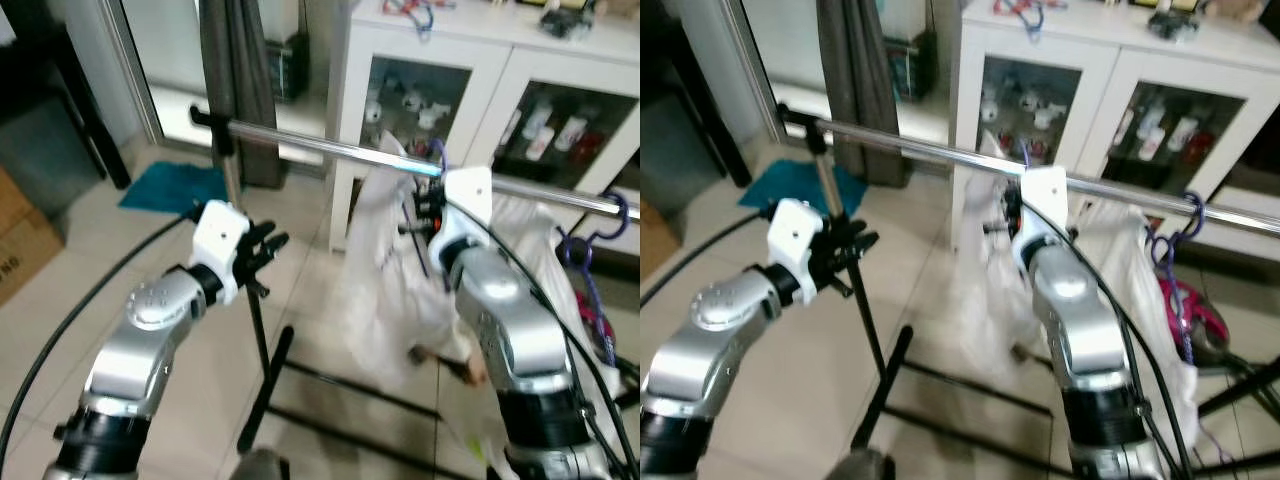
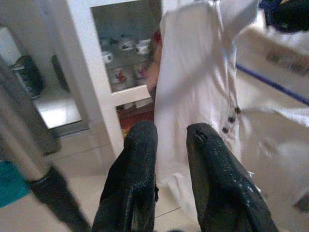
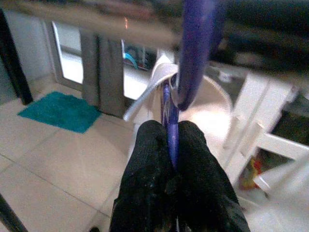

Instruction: Hang hanger

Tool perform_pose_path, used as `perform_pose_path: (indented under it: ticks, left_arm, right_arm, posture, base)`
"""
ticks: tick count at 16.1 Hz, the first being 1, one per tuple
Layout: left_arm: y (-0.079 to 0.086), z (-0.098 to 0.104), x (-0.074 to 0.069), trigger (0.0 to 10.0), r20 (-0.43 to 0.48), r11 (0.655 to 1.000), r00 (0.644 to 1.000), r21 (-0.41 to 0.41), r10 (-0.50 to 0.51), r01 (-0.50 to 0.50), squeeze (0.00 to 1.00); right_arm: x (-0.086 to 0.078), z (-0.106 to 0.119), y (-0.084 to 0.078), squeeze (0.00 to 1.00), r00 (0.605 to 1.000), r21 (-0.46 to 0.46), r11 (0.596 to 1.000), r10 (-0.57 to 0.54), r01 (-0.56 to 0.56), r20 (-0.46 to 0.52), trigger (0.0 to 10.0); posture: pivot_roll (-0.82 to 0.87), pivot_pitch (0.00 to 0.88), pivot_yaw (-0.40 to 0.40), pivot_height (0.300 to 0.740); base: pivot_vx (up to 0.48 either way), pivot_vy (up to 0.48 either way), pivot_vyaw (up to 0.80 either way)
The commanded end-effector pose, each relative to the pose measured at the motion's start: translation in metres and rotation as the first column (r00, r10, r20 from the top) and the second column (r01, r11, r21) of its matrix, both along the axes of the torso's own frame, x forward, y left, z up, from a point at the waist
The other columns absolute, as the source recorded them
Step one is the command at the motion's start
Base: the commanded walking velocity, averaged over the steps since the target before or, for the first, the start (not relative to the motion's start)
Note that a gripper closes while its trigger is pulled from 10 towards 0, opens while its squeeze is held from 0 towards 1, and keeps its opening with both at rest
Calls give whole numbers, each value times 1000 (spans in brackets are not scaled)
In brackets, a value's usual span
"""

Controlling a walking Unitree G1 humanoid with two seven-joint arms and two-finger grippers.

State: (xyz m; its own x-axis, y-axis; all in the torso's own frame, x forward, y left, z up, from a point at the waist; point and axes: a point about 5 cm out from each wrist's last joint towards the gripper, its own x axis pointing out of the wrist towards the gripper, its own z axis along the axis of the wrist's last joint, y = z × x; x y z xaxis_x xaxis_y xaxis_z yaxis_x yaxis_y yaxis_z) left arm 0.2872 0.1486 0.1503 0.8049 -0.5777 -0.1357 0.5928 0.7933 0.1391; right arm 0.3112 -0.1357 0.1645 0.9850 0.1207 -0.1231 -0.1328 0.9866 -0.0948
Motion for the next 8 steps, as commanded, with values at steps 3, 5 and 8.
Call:
perform_pose_path:
  ticks: [3, 5, 8]
  left_arm:
    - [-6, -1, -5, 10000, -12, 998, 998, 30, -61, 61, 0]
    - [-9, -4, -9, 10000, -41, 992, 993, 47, -115, 117, 0]
    - [-9, -6, -11, 10000, -82, 990, 987, 34, -137, 140, 0]
  right_arm:
    - [2, -1, -7, 0, 998, 2, 999, -48, 48, -46, 10000]
    - [-2, -19, -3, 0, 979, -3, 1000, -12, 12, -202, 10000]
    - [-7, -35, 7, 0, 939, 18, 998, 58, -55, -340, 10000]
  posture:
    - [148, 0, -45, 740]
    - [148, 0, -44, 740]
    - [148, 0, -44, 740]
  base:
    - [0, 0, 0]
    - [0, 0, 0]
    - [0, 0, 0]
